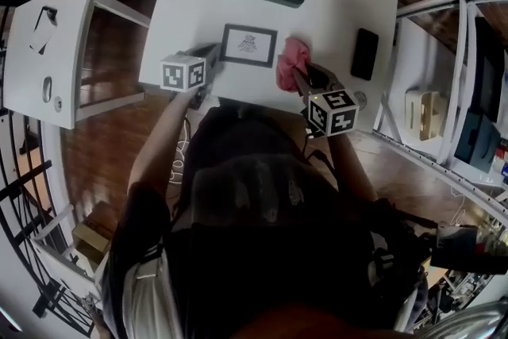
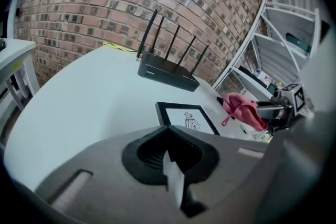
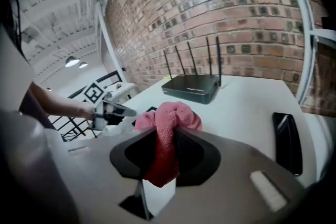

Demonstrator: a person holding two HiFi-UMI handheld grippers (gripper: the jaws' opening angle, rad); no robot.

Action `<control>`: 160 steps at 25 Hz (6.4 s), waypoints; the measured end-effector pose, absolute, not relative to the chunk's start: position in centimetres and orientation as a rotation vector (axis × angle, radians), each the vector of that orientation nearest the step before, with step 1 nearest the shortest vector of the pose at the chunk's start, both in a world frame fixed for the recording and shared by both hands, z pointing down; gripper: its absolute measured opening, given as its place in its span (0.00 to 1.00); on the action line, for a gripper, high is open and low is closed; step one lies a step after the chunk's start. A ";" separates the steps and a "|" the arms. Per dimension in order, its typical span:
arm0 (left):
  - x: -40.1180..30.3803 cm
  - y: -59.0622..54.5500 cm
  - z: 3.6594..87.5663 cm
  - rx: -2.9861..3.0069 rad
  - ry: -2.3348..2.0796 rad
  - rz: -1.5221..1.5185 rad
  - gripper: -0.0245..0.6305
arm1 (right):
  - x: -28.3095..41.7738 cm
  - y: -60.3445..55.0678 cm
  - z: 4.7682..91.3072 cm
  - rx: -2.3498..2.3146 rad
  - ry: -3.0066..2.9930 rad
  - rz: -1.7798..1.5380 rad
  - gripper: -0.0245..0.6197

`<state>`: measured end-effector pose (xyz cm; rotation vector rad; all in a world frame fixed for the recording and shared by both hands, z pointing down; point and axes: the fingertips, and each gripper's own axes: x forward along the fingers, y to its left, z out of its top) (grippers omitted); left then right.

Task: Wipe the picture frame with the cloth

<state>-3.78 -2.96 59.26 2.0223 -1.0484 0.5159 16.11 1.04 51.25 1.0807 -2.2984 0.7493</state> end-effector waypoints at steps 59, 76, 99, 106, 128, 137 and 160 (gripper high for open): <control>-0.8 -5.5 59.8 2.267 -0.637 0.693 0.04 | -0.7 -0.8 59.4 0.687 -2.112 0.830 0.18; -0.8 -5.6 59.9 2.262 -0.673 0.718 0.04 | 7.0 -0.8 59.2 0.913 -2.053 0.878 0.18; -0.9 -5.6 60.0 2.239 -0.698 0.701 0.04 | 14.6 0.0 58.7 1.186 -2.025 1.086 0.17; -1.0 -5.7 59.9 2.238 -0.705 0.683 0.04 | 16.7 0.5 57.8 1.317 -2.054 1.207 0.17; 0.2 -1.3 58.6 2.233 -0.469 0.642 0.04 | 2.2 -5.1 53.5 0.887 -2.297 0.859 0.18; 0.4 -0.5 58.5 2.210 -0.421 0.603 0.04 | 0.1 -4.8 57.1 0.727 -2.177 0.732 0.18; 0.0 -0.1 59.6 2.216 -0.361 0.719 0.04 | -2.9 -4.6 58.8 0.558 -2.077 0.696 0.17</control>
